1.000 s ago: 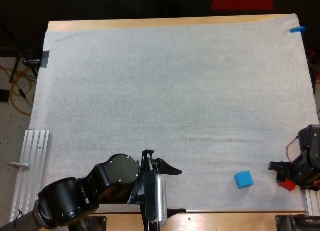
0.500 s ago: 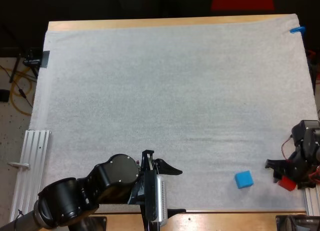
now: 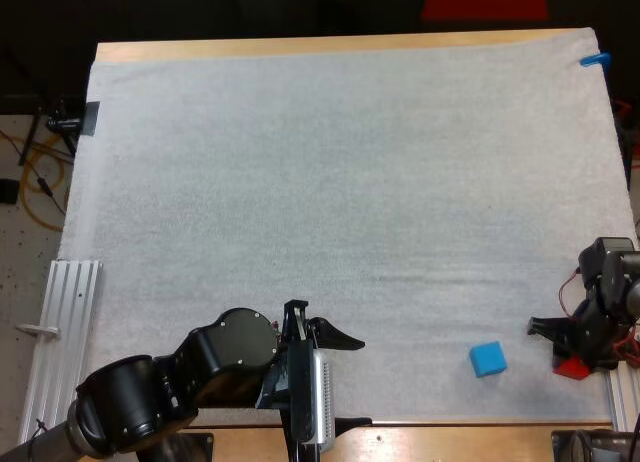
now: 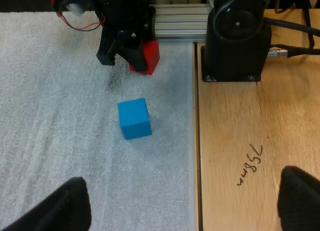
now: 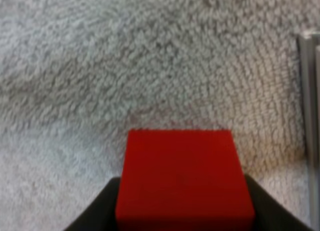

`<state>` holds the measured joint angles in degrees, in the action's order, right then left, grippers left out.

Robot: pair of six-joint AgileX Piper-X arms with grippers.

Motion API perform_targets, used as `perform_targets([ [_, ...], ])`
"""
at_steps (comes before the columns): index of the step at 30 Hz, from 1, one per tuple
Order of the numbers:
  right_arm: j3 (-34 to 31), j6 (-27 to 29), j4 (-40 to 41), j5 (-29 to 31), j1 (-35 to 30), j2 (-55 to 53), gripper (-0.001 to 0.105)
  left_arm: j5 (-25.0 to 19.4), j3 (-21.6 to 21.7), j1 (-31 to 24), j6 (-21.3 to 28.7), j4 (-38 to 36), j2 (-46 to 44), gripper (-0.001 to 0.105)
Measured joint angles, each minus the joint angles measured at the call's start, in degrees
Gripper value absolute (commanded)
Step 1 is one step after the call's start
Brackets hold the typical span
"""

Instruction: Stack red cube on blue cube

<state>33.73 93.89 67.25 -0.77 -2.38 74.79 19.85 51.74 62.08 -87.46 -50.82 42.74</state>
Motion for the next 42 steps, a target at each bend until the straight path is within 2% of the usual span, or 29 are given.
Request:
perform_targets([
  [2, 0.00, 0.18, 0.00, 0.00, 0.00, 0.00, 0.000, 0.00, 0.00, 0.00, 0.00, 0.00, 0.00, 0.073],
  [9, 3.09, 2.17, 4.01, 0.77, 0.00, -3.33, 0.000, 0.00, 0.00, 0.00, 0.00, 0.00, 0.00, 0.073],
  [14, 7.71, 3.02, 8.84, 0.77, 0.00, -11.21, 0.000, 0.00, 0.00, 0.00, 0.00, 0.00, 0.00, 0.073],
  [18, 8.70, 3.02, 11.04, 0.77, 0.98, -16.68, 0.000, 0.00, 0.00, 0.00, 0.00, 0.00, 0.00, 0.073],
  [24, 8.68, 1.83, 13.45, 0.77, 9.62, -22.82, 0.000, 0.00, 0.00, 0.00, 0.00, 0.00, 0.00, 0.073],
  [28, 8.68, -2.03, 13.09, 0.77, 17.38, -23.44, 0.000, 0.00, 0.00, 0.00, 0.00, 0.00, 0.00, 0.073],
  [34, 8.68, -9.04, 8.45, 0.77, 29.89, -23.44, 0.000, 0.00, 0.00, 0.00, 0.00, 0.00, 0.00, 0.073],
  [37, 8.68, -12.24, 6.94, 0.77, 34.22, -21.60, 0.000, 0.00, 0.00, 0.00, 0.00, 0.00, 0.00, 0.073],
  [42, 8.68, -13.35, 5.86, 0.20, 38.38, -14.87, 0.000, 0.00, 0.00, 0.00, 0.00, 0.00, 0.00, 0.073],
])
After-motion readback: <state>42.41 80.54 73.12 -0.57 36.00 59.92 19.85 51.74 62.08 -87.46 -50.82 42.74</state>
